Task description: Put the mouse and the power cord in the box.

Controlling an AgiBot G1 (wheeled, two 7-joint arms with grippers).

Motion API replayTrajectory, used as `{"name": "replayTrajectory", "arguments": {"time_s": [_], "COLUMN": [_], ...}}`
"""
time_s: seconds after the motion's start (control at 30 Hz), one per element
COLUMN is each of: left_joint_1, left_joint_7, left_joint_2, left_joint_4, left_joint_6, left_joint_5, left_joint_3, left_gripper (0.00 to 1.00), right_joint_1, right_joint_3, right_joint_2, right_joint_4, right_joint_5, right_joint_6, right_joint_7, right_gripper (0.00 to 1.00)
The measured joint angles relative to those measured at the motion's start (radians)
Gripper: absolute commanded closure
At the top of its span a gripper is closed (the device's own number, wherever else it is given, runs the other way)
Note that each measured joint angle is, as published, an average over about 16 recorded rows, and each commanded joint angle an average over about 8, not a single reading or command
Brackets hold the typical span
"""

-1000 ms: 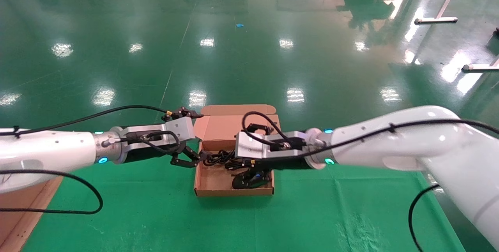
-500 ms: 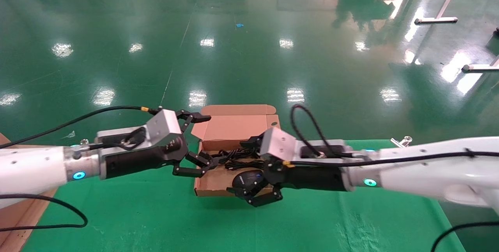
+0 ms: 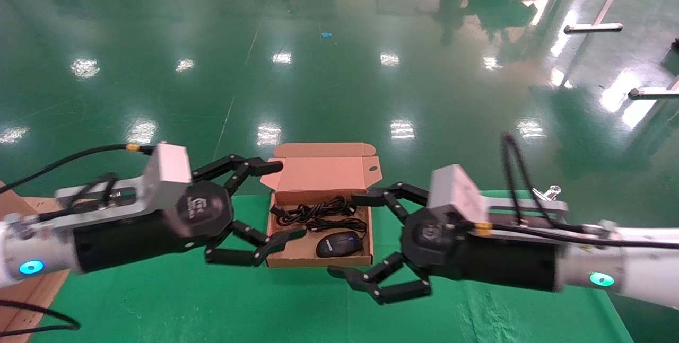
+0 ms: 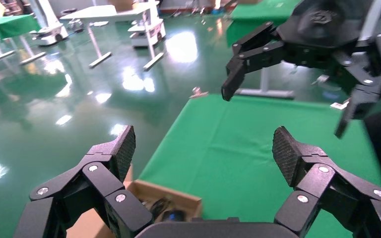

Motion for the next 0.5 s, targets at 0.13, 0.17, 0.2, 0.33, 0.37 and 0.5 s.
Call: {"name": "replayTrajectory", "arguments": {"time_s": [0.13, 0.17, 0.2, 0.33, 0.37, 0.5], "left_joint_1": [0.041, 0.052, 0.062, 0.103, 0.114, 0.152], "left_joint_7": [-0.065, -0.082, -0.098, -0.163, -0.179, -0.240], "left_joint_2": [-0.039, -0.049, -0.058, -0.097, -0.107, -0.143], "left_joint_4": [-0.072, -0.090, -0.108, -0.179, -0.197, -0.264], "left_joint_6": [0.047, 0.059, 0.070, 0.117, 0.129, 0.172], "left_joint_5": [-0.026, -0.033, -0.040, -0.066, -0.073, -0.097], "left_joint_3": [-0.052, -0.065, -0.078, -0.130, -0.143, -0.191], "left_gripper": [0.00, 0.00, 0.00, 0.00, 0.00, 0.00], "right_joint_1": [-0.045, -0.057, -0.068, -0.113, -0.124, -0.167], "right_joint_3": [0.064, 0.081, 0.097, 0.161, 0.177, 0.238], "right_joint_2": [0.051, 0.065, 0.077, 0.129, 0.141, 0.190], "right_joint_4": [0.051, 0.064, 0.077, 0.128, 0.140, 0.189], "right_joint_5": [0.041, 0.052, 0.062, 0.103, 0.113, 0.152], "right_joint_6": [-0.048, -0.061, -0.073, -0.121, -0.133, -0.178], "right_joint_7": [0.033, 0.042, 0.050, 0.083, 0.092, 0.123], "right_gripper": [0.00, 0.00, 0.00, 0.00, 0.00, 0.00]}}
